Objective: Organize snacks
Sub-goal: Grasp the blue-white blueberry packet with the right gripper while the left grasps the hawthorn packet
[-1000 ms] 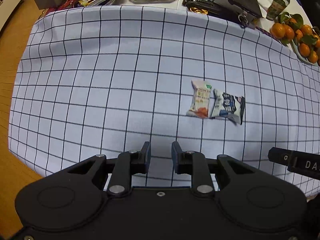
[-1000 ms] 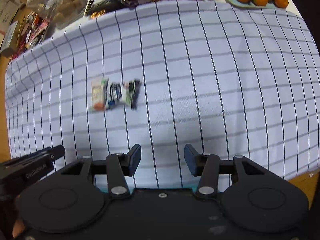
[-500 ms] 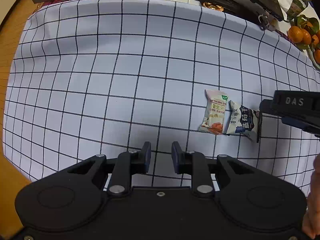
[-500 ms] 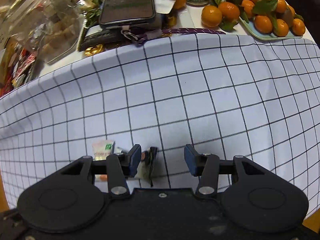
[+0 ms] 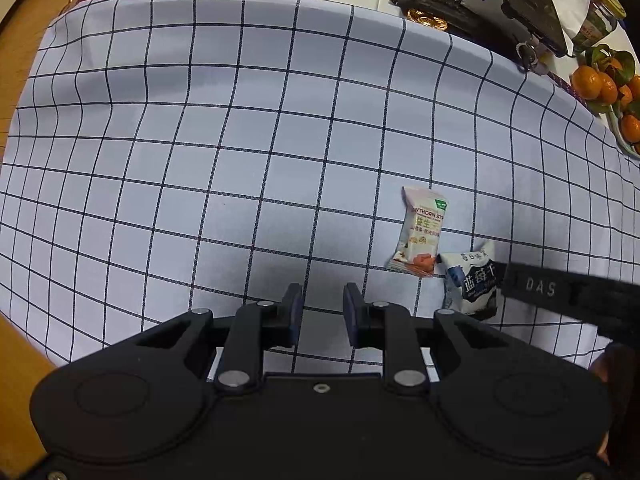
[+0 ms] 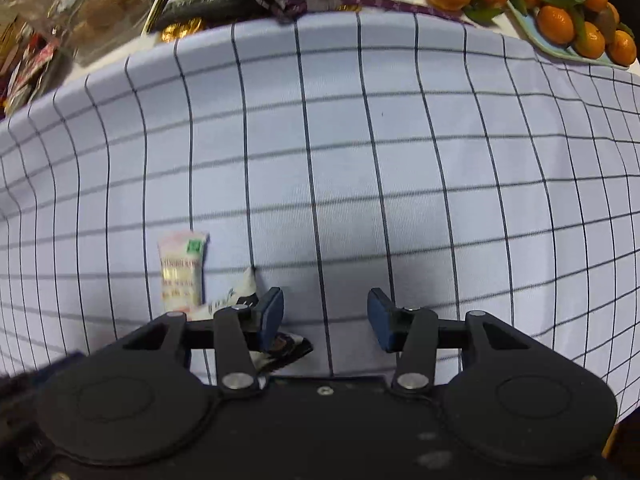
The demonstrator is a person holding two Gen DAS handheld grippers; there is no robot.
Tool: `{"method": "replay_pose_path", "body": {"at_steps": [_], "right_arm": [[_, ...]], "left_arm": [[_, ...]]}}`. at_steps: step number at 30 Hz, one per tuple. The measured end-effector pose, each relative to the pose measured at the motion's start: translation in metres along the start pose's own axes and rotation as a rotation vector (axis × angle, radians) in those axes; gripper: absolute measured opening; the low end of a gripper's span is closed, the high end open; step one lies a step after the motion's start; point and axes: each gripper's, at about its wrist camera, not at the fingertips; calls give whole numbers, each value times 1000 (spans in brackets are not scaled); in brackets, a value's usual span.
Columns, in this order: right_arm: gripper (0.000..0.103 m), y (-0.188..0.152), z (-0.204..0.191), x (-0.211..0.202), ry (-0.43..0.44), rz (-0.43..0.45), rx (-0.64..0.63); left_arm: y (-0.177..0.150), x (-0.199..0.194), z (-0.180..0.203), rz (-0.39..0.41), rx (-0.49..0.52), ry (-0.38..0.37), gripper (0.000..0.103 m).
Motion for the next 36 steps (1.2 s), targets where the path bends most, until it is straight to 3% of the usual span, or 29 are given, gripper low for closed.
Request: {"method": "replay_pose_path", "body": {"at_steps": [6, 10, 13, 15, 24, 25, 27, 30, 36], "right_arm": [[49, -16, 15, -14, 47, 25, 0], [49, -19, 23, -28, 142, 54, 26], [49, -14, 17, -28, 231, 8, 32], [49, -12, 7, -22, 246, -29, 29], [49, -18, -34, 7, 130, -44, -38], [42, -19, -37, 9, 113, -40, -48], [39, -21, -41, 12, 93, -32, -70], [33, -25, -41, 9, 81, -24, -83], [32, -29, -11, -7, 76, -6, -46]], "left_arm": [[-2, -2, 2, 7, -8, -11, 32], [2, -2, 2, 10, -16, -13, 32], [3, -2, -3, 10, -38, -13, 32], [4, -1, -7, 8, -53, -13, 32], [4, -1, -13, 13, -74, -18, 32], [4, -1, -12, 14, -71, -15, 32], [4, 0, -10, 18, -65, -14, 32], [4, 0, -3, 26, -45, -8, 32], [6, 3, 14, 46, 5, -10, 32]]}}
Point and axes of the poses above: each gripper's, at about its wrist camera, not at the fingertips, and x roughly the way its jaws point, z to its right, y to its top, and after that the axes turned 8 degrees about -z, right-handed
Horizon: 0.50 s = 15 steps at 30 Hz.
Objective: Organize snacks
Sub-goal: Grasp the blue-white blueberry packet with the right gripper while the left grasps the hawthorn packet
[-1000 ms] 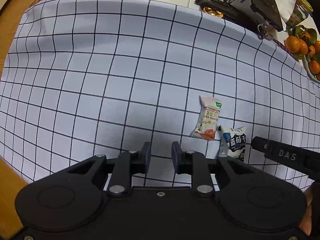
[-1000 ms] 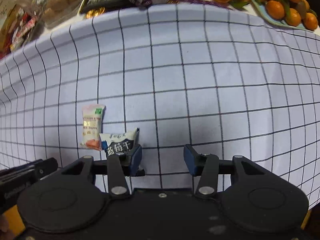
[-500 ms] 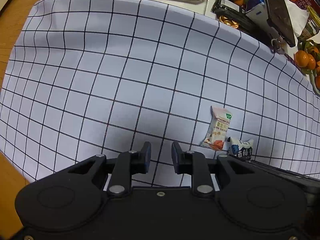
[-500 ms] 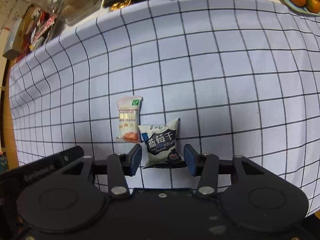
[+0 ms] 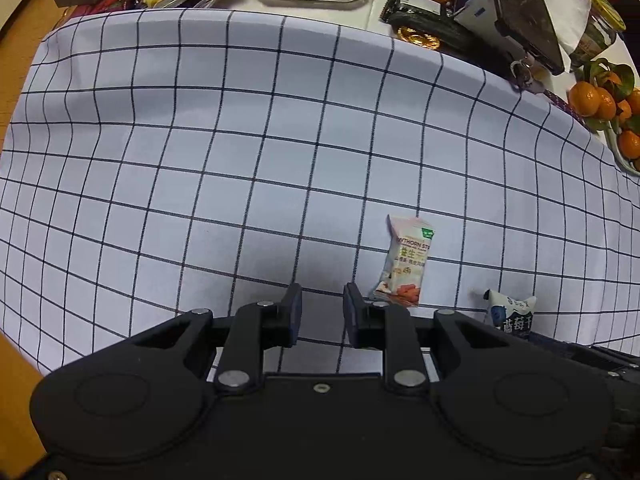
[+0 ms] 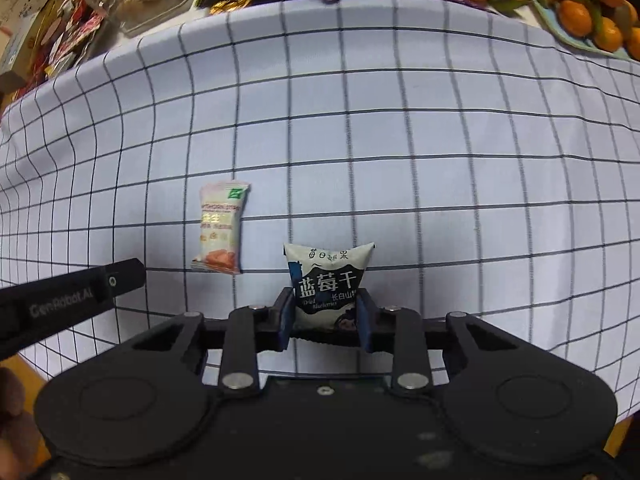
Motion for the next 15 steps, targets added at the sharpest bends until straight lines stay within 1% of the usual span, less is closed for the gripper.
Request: {"method": "replay_pose_path", "body": {"at_steps": [5, 7, 11, 13, 15], "right_arm": [[32, -1, 28, -14, 24, -6, 67], [32, -1, 39, -18, 33, -13, 92], [32, -1, 56, -23, 51, -29, 131], [32, -1, 59, -23, 64, -37, 141], [32, 1, 62, -24, 77, -46, 143]], "left_arm": [[6, 4, 15, 3, 29, -61, 32], [7, 5, 22, 9, 40, -73, 32], [9, 9, 36, 33, 73, -54, 32], [10, 12, 41, 47, 80, -30, 32], [10, 14, 46, 56, 96, -24, 32]]}}
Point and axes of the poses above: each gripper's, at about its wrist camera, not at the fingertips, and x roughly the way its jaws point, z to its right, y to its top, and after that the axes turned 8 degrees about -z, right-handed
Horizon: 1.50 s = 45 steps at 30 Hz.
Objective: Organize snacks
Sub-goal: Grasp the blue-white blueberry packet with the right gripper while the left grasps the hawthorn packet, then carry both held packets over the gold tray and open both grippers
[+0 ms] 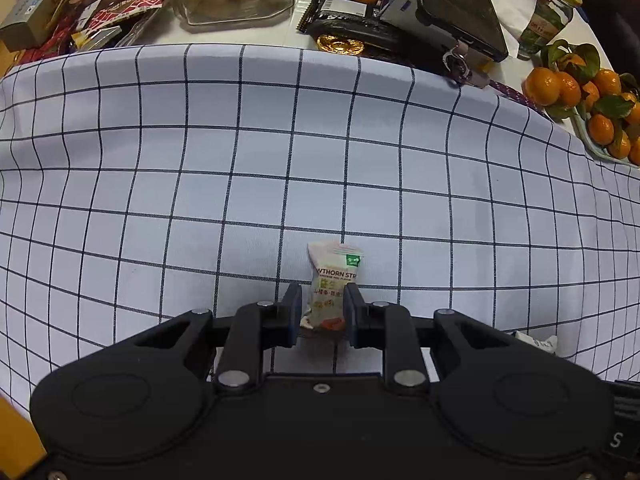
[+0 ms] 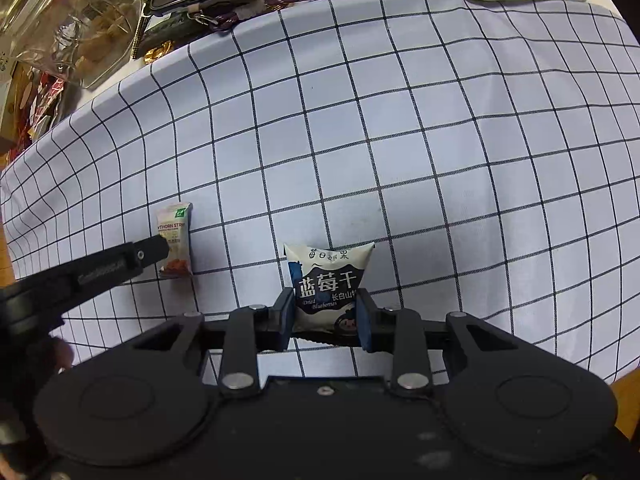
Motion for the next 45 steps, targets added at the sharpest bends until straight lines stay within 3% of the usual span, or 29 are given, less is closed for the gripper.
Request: {"method": "replay_pose_path", "body": {"at_steps": [3, 9, 13, 21, 24, 29, 37, 41, 45], "right_arm": [[32, -3, 8, -7, 20, -12, 1], [33, -9, 11, -20, 34, -12, -20], [33, -12, 13, -25, 35, -11, -26], [32, -12, 15, -30, 34, 5, -28], [33, -14, 13, -32, 23, 18, -39], [33, -15, 14, -36, 7, 42, -49], [33, -28, 26, -63, -21, 209, -64], [33, -54, 25, -78, -52, 329, -93], [32, -94, 23, -83, -16, 381, -138]], "left_arm": [[0, 6, 9, -9, 32, -3, 32], [0, 14, 22, 6, 67, 107, 36], [4, 19, 20, -3, 46, 127, 38], [8, 22, 3, -31, -5, 84, 39], [11, 21, 3, -34, 2, 65, 26], [1, 4, 2, 3, 23, 48, 26], [-54, -43, -12, 66, 27, 34, 26], [-92, -56, -20, 66, -9, 8, 26], [-138, -64, -29, 66, -32, 9, 26]]}}
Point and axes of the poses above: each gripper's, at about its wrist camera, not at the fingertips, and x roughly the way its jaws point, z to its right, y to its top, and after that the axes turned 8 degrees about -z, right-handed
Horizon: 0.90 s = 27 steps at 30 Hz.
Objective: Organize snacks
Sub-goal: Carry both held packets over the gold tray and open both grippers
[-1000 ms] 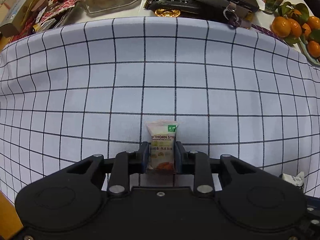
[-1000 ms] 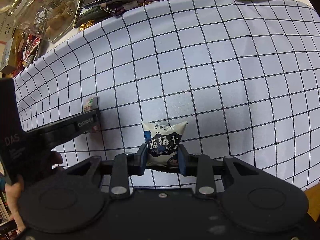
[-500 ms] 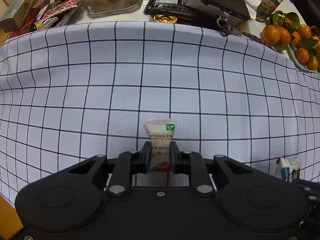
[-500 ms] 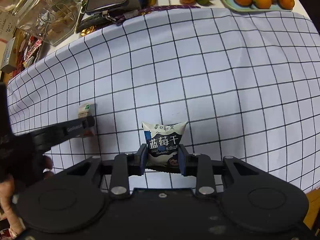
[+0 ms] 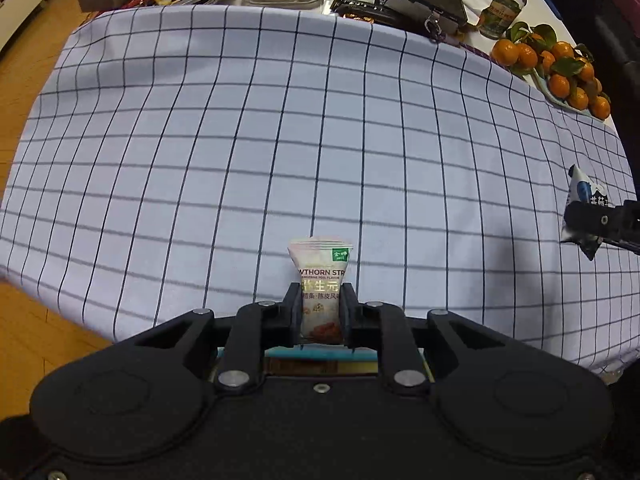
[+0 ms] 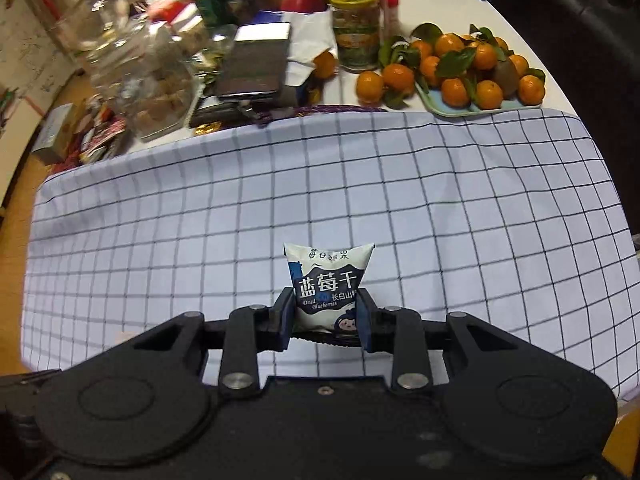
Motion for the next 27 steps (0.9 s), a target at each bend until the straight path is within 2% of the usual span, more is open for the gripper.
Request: {"method": "replay_pose_path", "body": {"at_steps": [4, 9, 15, 19, 27], "right_arm": [[33, -46, -4, -11, 29, 0, 3], [33, -105, -11, -18, 56, -3, 27], [33, -154, -12, -17, 59, -35, 57], [34, -173, -14, -17, 52, -39, 50], [40, -188, -11, -42, 65, 39, 35]], "left_arm": [[-36, -5, -4, 7, -11, 45, 26], [-71, -11, 2, 28, 30, 99, 26], [-99, -20, 8, 63, 67, 131, 27], [-112, -25, 11, 88, 90, 133, 33], [-132, -36, 6, 128, 87, 91, 34]]}}
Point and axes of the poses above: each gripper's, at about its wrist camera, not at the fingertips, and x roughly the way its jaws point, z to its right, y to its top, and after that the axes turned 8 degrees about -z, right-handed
